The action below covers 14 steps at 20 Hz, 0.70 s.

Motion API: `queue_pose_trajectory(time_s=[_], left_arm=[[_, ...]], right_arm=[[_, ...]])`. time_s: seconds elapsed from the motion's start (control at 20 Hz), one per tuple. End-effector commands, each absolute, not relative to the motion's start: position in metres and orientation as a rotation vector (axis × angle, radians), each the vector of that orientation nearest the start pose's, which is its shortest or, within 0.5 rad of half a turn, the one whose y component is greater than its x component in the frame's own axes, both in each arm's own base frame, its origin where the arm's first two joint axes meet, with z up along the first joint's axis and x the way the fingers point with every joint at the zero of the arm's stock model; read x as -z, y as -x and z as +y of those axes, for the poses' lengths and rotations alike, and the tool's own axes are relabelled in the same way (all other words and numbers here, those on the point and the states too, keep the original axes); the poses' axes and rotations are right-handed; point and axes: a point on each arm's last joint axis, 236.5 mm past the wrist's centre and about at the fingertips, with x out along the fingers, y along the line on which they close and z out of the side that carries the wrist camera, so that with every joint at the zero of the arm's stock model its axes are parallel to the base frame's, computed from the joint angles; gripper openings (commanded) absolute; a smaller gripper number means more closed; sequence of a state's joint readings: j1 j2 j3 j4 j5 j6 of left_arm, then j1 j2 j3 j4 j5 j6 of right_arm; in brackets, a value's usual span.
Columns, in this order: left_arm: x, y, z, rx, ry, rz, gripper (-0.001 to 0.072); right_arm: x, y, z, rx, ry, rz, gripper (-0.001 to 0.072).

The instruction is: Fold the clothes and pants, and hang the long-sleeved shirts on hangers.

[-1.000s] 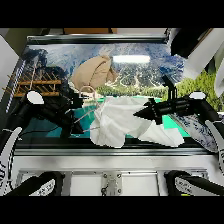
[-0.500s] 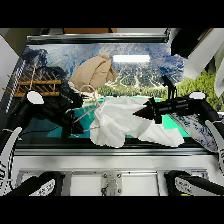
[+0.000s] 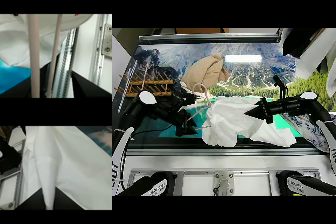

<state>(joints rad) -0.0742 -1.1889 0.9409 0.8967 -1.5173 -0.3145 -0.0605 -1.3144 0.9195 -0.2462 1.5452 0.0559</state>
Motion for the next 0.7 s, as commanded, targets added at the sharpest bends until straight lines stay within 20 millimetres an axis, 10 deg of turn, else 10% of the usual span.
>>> queue_pose_trajectory(time_s=[0.0, 0.65], left_arm=[[-0.016, -0.243, -0.165, 1.349, -0.314, 1.112, 0.0398], [-0.004, -0.254, -0.150, 1.174, -0.268, 1.223, 0.0398]], right_arm=[[-0.103, -0.300, 0.212, -1.494, -0.172, 0.527, 0.0011], [-0.125, -0.311, 0.216, -1.473, -0.254, 0.450, 0.0010]])
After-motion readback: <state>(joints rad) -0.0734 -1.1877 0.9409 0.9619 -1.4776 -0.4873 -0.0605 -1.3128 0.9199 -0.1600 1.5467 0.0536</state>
